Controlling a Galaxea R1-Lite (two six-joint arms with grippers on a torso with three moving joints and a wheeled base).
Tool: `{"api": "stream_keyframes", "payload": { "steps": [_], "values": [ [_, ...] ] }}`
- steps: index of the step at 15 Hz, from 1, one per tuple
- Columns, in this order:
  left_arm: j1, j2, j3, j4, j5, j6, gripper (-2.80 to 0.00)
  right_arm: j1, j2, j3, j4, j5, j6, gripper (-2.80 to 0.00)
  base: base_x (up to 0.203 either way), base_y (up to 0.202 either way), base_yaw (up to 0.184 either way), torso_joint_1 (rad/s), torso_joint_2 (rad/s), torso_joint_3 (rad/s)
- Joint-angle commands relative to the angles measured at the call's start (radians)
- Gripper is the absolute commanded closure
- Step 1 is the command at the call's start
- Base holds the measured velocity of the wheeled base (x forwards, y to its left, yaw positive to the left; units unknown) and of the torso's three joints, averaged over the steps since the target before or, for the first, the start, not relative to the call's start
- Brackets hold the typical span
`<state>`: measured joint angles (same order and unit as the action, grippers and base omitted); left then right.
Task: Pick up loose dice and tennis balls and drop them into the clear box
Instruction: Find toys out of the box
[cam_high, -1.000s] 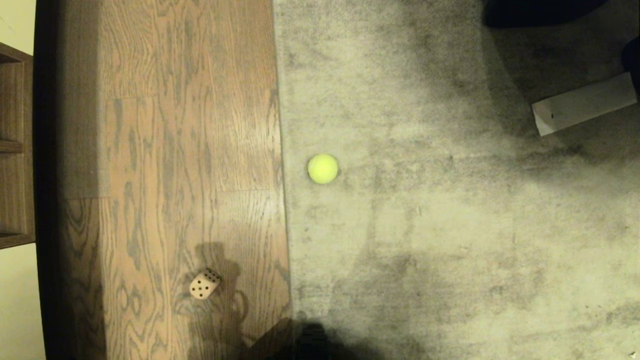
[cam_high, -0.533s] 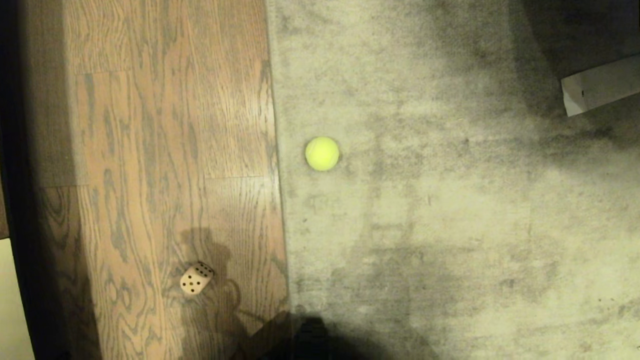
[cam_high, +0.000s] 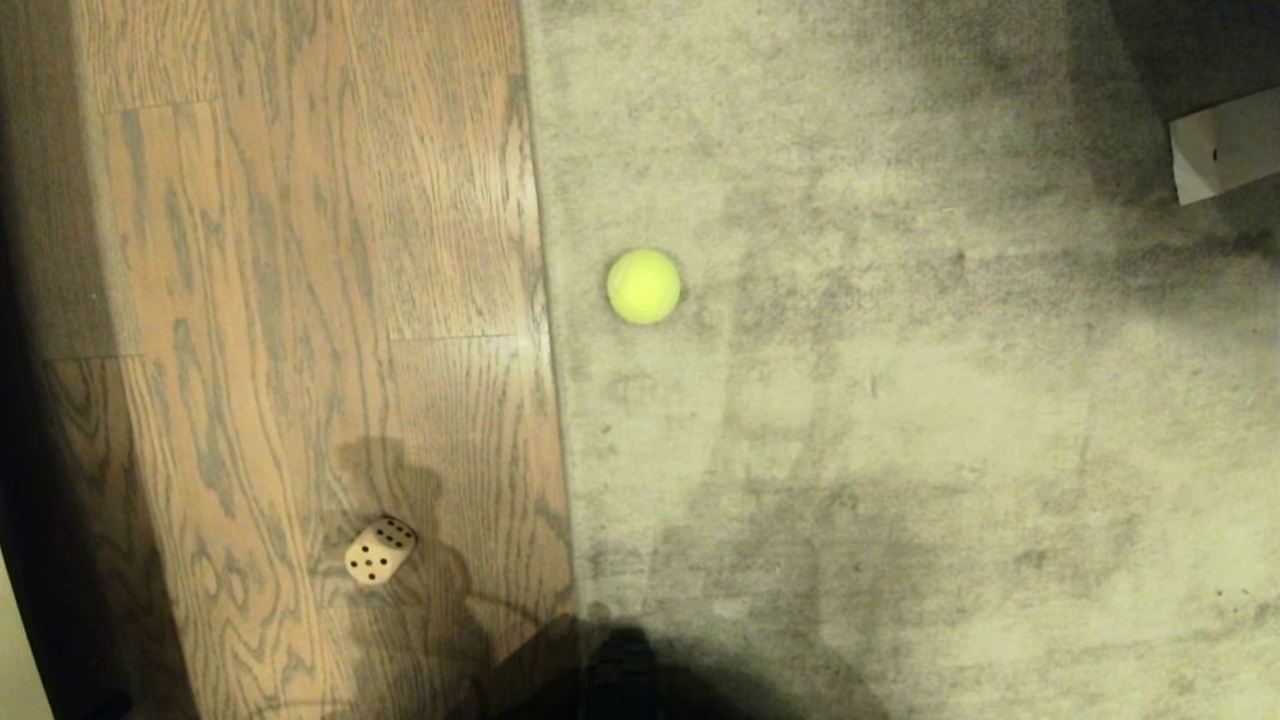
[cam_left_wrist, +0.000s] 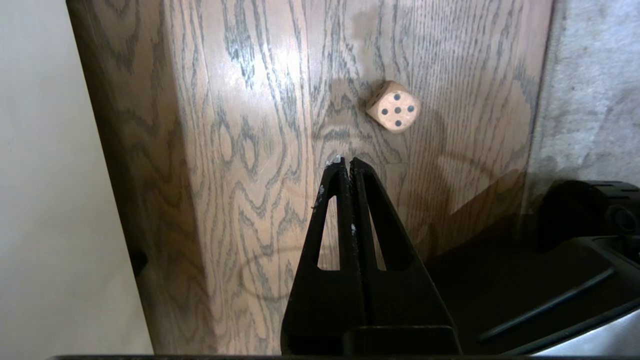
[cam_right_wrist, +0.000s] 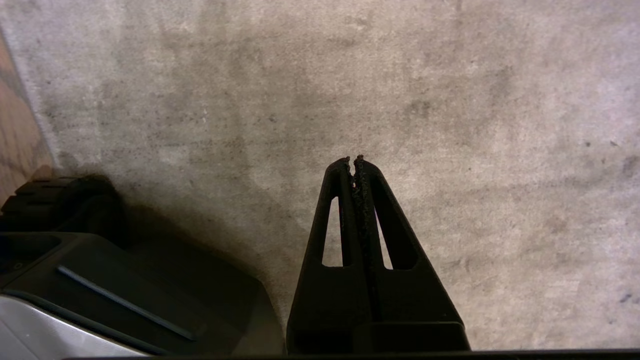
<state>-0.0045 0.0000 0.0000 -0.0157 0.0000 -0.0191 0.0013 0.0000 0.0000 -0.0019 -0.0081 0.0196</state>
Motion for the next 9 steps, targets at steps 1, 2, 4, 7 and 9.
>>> {"api": "stream_keyframes", "payload": {
  "steps": [1, 2, 4, 7, 9],
  "values": [
    [0.0, 0.0, 0.003, 0.0, 0.0, 0.002, 0.0, 0.0, 0.0, 0.001, 0.0, 0.0, 0.0, 0.0, 0.0, 0.0, 0.0, 0.006, 0.0, -0.045],
    [0.0, 0.0, 0.002, 0.0, 0.0, 0.005, 0.0, 0.0, 0.0, 0.0, 0.0, -0.001, 0.0, 0.0, 0.0, 0.0, 0.0, 0.007, 0.01, -0.025],
    [0.0, 0.0, 0.001, 0.005, 0.0, 0.058, 0.0, 0.0, 0.0, 0.001, 0.0, -0.001, 0.0, 0.0, 0.0, 0.0, 0.0, 0.0, 0.0, 0.0],
    [0.003, 0.001, -0.002, 0.024, -0.029, 0.196, 0.0, 0.0, 0.0, 0.0, 0.0, 0.0, 0.0, 0.0, 0.0, 0.0, 0.0, 0.0, 0.0, 0.0],
    [0.004, 0.005, -0.004, 0.03, -0.032, 0.217, 0.0, 0.0, 0.0, 0.0, 0.0, -0.001, 0.0, 0.0, 0.0, 0.0, 0.0, 0.0, 0.0, 0.0]
  ]
}}
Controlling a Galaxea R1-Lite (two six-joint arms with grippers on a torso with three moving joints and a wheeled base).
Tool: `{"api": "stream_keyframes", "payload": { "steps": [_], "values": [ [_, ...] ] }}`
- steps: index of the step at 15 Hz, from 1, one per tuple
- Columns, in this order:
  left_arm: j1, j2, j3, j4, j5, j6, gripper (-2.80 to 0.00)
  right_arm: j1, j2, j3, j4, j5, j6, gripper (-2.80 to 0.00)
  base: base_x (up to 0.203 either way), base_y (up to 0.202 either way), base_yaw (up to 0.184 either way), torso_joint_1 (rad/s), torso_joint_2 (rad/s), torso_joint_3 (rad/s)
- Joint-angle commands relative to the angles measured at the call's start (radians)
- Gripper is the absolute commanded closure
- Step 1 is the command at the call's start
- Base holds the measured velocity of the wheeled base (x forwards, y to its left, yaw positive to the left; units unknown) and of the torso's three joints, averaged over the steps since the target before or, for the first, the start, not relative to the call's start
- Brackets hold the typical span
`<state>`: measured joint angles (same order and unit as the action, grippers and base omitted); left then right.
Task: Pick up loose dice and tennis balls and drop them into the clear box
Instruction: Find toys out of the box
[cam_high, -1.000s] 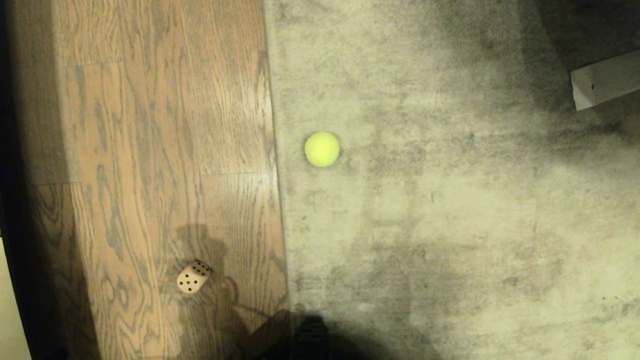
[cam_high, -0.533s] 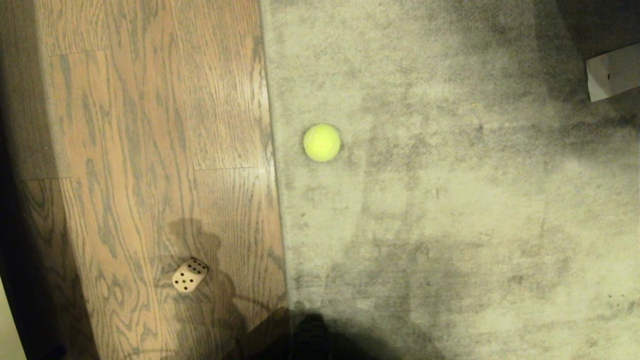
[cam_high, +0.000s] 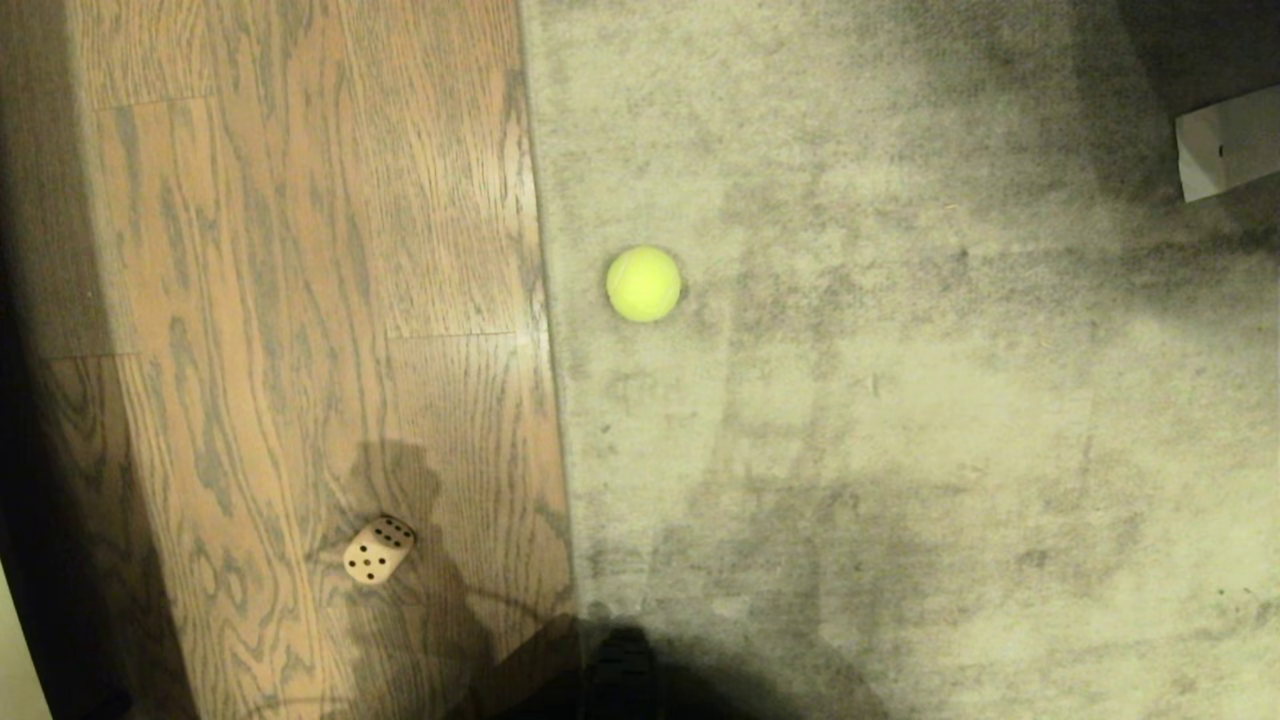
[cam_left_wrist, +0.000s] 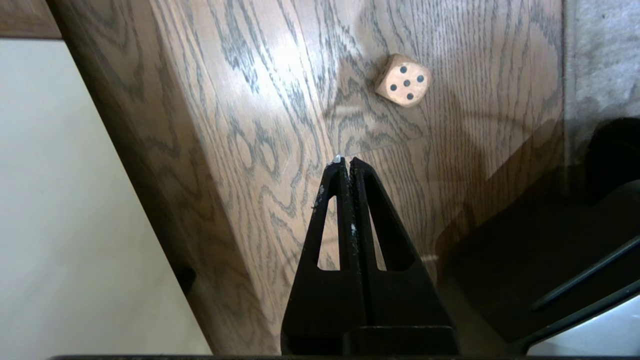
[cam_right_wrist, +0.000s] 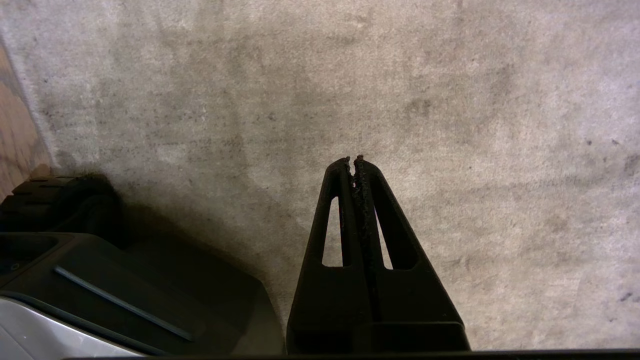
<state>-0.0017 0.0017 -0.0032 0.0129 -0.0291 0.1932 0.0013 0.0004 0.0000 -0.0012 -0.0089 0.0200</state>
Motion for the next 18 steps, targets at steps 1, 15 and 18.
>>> {"api": "stream_keyframes", "payload": {
  "steps": [1, 15, 18],
  "values": [
    [0.001, -0.002, 0.001, -0.007, -0.003, 0.003, 0.0, 0.0, 0.0, 0.001, 0.0, 0.0, 0.0, 0.0, 0.0, 0.0, 0.0, 0.0, 0.0, 0.0],
    [0.001, 0.159, -0.29, 0.011, -0.041, 0.028, 0.0, 0.0, 0.0, 0.001, 0.0, 0.001, 0.0, 0.0, 0.0, 0.0, 0.0, 0.0, 0.0, 0.0],
    [0.004, 0.391, -0.493, 0.025, -0.037, 0.015, 0.0, 0.0, 0.0, 0.001, 0.0, 0.001, 0.0, 0.0, 0.0, 0.0, 0.0, 0.0, 0.0, 0.0]
  ]
}}
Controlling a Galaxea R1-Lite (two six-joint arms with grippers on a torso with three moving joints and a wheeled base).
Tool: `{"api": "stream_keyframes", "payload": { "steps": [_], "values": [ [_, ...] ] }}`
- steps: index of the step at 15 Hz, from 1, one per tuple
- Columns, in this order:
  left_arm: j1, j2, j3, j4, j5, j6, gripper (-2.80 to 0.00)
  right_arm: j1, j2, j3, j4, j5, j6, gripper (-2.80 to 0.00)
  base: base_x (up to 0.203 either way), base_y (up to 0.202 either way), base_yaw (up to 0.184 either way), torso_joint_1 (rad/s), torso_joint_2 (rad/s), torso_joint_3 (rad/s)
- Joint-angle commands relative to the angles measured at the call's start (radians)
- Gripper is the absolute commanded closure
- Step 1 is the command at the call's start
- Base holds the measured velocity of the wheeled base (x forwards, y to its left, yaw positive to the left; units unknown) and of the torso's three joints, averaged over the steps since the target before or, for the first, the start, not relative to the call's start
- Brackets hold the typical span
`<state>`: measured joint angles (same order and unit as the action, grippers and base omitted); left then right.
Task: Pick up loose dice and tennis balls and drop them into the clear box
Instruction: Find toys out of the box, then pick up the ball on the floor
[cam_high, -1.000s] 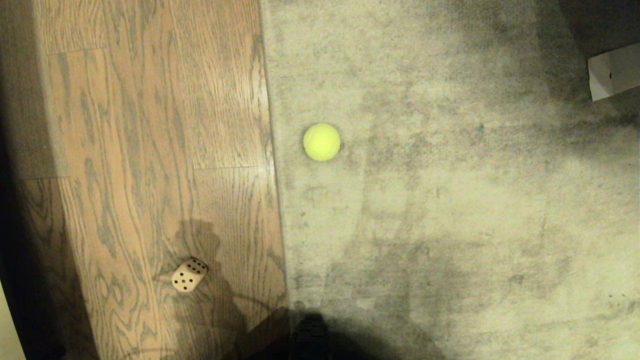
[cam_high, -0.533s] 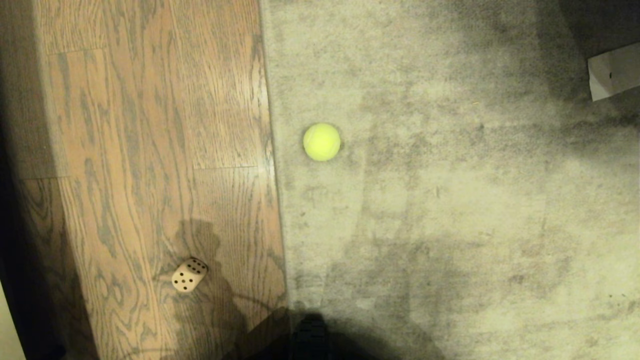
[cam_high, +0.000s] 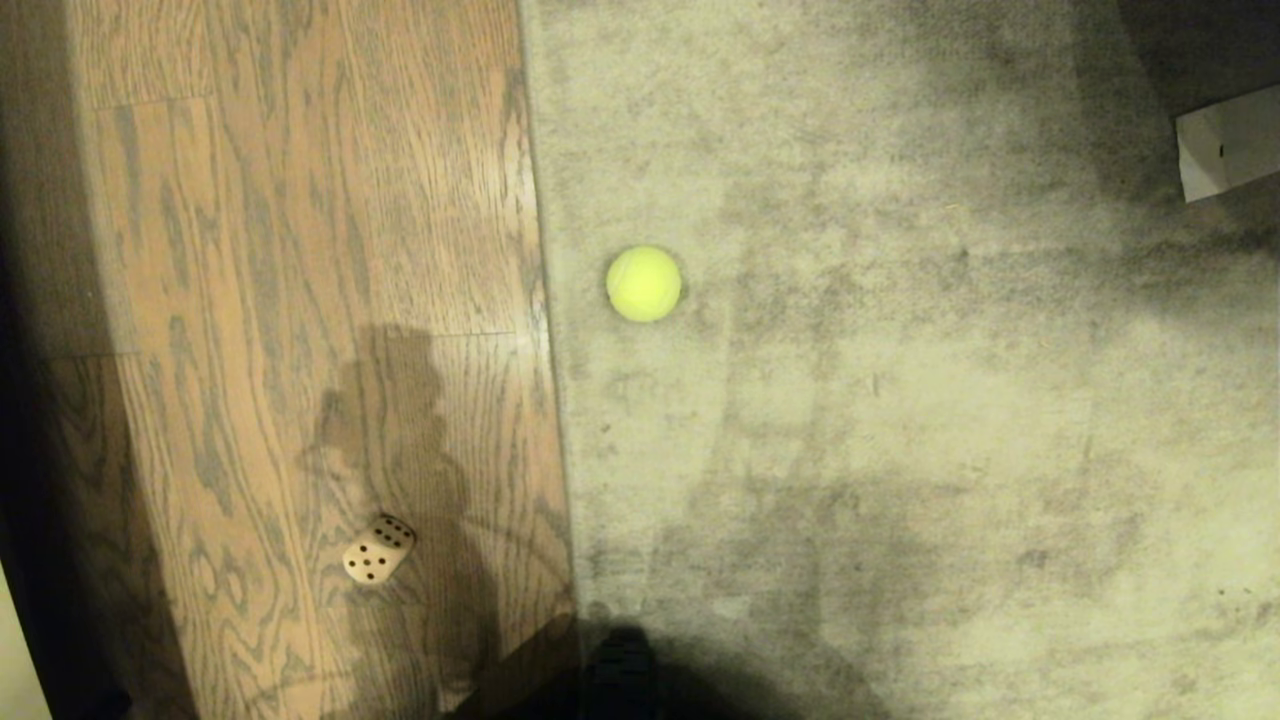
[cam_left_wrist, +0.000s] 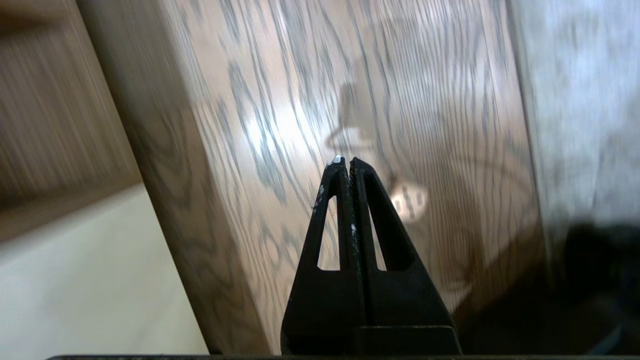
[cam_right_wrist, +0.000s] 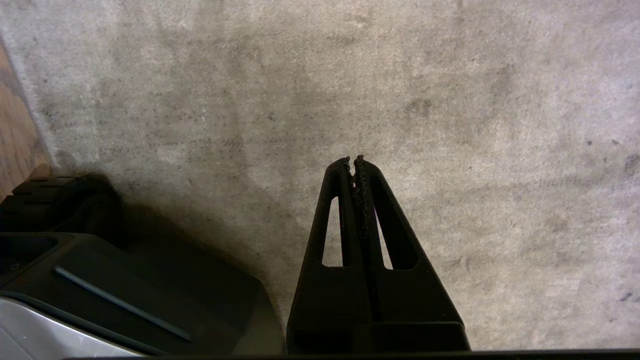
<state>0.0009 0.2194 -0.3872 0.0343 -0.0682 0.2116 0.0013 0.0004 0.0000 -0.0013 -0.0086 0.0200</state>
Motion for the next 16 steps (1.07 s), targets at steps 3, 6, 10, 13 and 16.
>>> {"api": "stream_keyframes", "payload": {
  "steps": [3, 6, 10, 13, 16],
  "values": [
    [-0.005, 0.387, -0.314, 0.103, 0.011, -0.009, 0.0, 0.0, 0.0, 0.0, 0.0, -0.001, 0.0, 0.0, 0.0, 0.0, 0.0, 0.0, 0.0, 0.0],
    [-0.009, 0.625, -0.501, 0.285, 0.012, -0.01, 0.0, 0.0, 0.0, 0.002, 0.0, -0.001, 0.0, 0.0, 0.0, 0.0, 0.0, 0.0, 0.0, 0.0],
    [-0.004, 0.851, -0.619, 0.362, 0.012, -0.012, 0.0, 0.0, 0.0, 0.0, 0.0, 0.0, 0.0, 0.0, 0.0, 0.0, 0.0, 0.0, 0.0, 0.0],
    [0.009, 0.957, -0.65, 0.351, 0.013, -0.004, 0.0, 0.0, 0.0, 0.002, 0.0, 0.001, 0.0, 0.0, 0.0, 0.0, 0.0, 0.0, 0.0, 0.0],
    [0.015, 1.057, -0.651, 0.292, 0.013, -0.013, 0.0, 0.0, 0.0, 0.002, 0.0, 0.0, 0.0, 0.0, 0.0, 0.0, 0.0, 0.0, 0.0, 0.0]
  ]
}}
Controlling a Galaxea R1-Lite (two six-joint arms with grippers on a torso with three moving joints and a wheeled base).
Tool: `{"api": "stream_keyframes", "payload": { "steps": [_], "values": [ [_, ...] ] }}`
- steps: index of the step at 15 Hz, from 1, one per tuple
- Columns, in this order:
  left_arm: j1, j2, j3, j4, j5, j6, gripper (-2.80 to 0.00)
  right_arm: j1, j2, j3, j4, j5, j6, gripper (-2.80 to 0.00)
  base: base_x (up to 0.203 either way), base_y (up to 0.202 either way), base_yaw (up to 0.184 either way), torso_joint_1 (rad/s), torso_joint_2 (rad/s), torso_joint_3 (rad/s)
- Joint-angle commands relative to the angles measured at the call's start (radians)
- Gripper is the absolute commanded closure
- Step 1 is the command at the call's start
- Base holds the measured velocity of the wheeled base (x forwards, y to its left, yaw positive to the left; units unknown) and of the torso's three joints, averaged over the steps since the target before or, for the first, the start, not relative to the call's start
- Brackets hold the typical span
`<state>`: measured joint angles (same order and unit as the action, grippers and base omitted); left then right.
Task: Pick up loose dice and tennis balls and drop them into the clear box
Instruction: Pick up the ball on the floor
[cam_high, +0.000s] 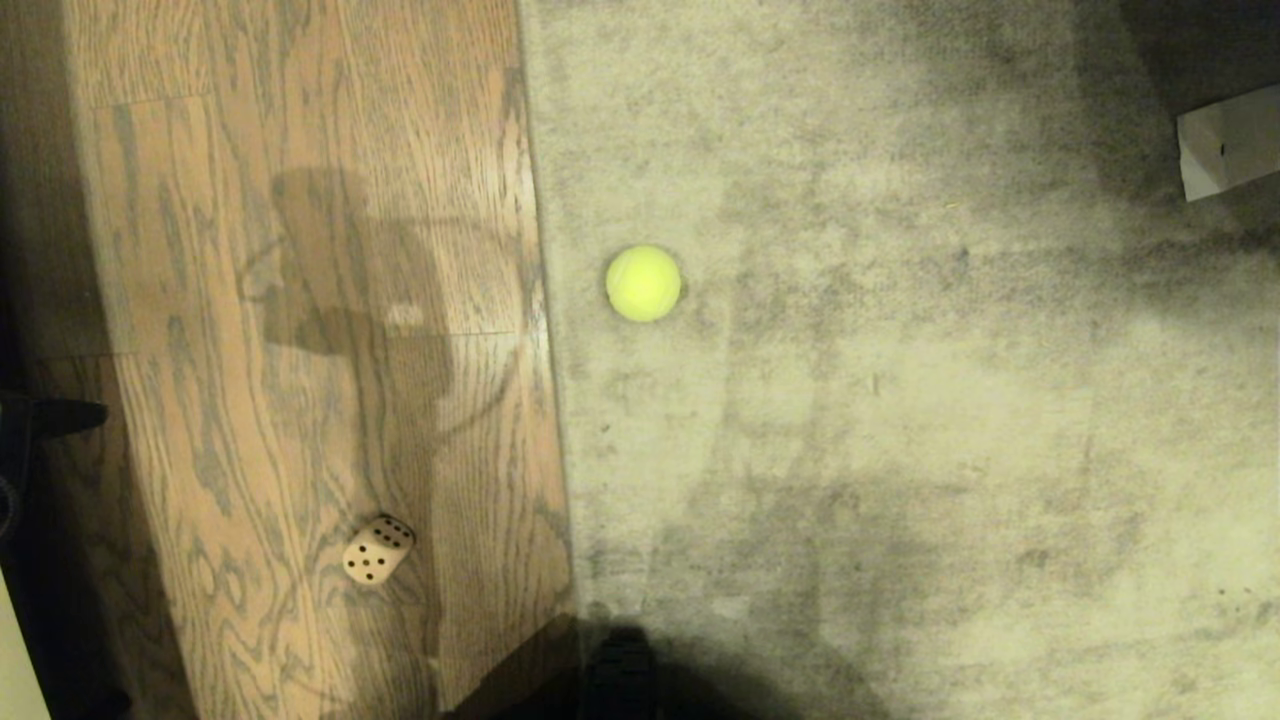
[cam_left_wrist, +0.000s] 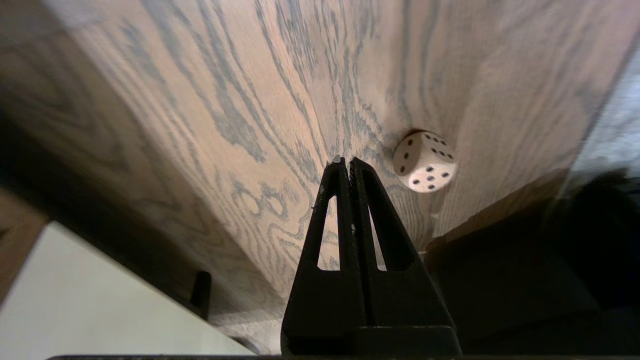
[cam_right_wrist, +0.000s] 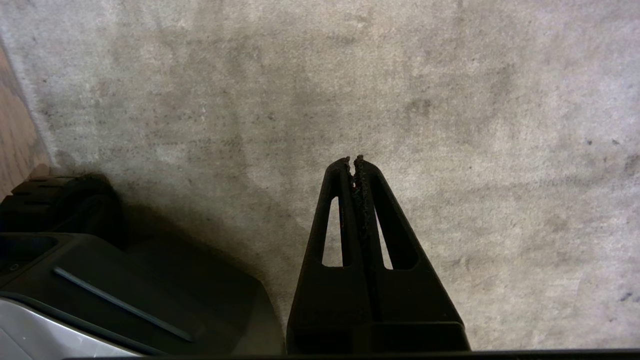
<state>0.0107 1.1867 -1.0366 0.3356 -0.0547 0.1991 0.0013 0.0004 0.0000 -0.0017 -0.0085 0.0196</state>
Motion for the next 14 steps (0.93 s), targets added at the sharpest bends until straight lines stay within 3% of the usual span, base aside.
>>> {"api": "stream_keyframes", "payload": {
  "steps": [1, 6, 14],
  "values": [
    [0.018, 0.125, -0.002, -0.015, -0.001, -0.001, 0.0, 0.0, 0.0, 0.001, 0.0, 0.001, 0.0, 0.0, 0.0, 0.0, 0.0, 0.0, 0.0, 0.0],
    [0.071, 0.223, -0.005, -0.019, 0.0, -0.004, 0.0, 0.0, 0.0, 0.002, 0.0, -0.001, 0.0, 0.0, 0.0, 0.0, 0.0, 0.0, 0.0, 0.0],
    [0.056, 0.151, 0.039, -0.094, 0.002, -0.004, 0.0, 0.0, 0.0, 0.001, 0.0, 0.0, 0.0, 0.0, 0.0, 0.0, 0.0, 0.0, 0.0, 0.0]
  ]
}}
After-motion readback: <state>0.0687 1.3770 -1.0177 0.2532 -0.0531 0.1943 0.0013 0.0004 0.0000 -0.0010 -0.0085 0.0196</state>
